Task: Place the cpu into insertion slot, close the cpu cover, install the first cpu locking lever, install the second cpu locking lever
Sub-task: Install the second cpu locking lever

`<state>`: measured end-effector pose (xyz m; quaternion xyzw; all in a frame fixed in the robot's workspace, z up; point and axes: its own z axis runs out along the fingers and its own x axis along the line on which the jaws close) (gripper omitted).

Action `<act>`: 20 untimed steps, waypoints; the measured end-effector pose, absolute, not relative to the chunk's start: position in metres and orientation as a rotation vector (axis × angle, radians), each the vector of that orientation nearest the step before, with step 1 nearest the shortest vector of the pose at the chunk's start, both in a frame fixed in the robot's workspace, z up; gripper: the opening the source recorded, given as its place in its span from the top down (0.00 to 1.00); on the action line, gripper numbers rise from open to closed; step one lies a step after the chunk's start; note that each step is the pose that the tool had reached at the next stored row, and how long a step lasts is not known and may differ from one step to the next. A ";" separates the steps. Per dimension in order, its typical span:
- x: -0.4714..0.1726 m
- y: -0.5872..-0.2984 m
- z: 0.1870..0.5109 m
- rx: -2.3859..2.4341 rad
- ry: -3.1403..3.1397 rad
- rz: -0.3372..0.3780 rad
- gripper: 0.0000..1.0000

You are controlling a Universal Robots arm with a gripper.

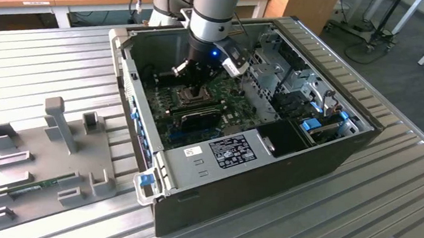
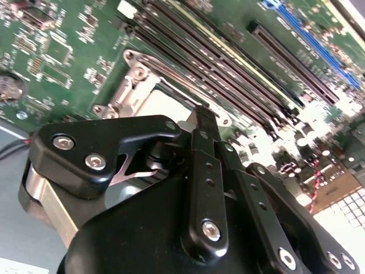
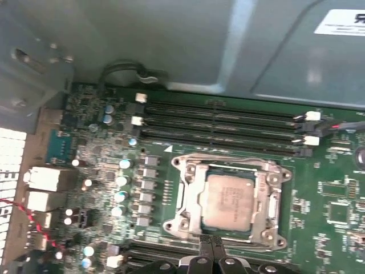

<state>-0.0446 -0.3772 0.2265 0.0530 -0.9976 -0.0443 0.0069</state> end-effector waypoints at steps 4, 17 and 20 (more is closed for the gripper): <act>-0.038 -0.375 0.226 0.166 -3.120 -0.138 0.89; -0.036 -0.360 0.226 0.166 -3.120 -0.138 0.89; -0.036 -0.360 0.226 0.166 -3.120 -0.139 0.89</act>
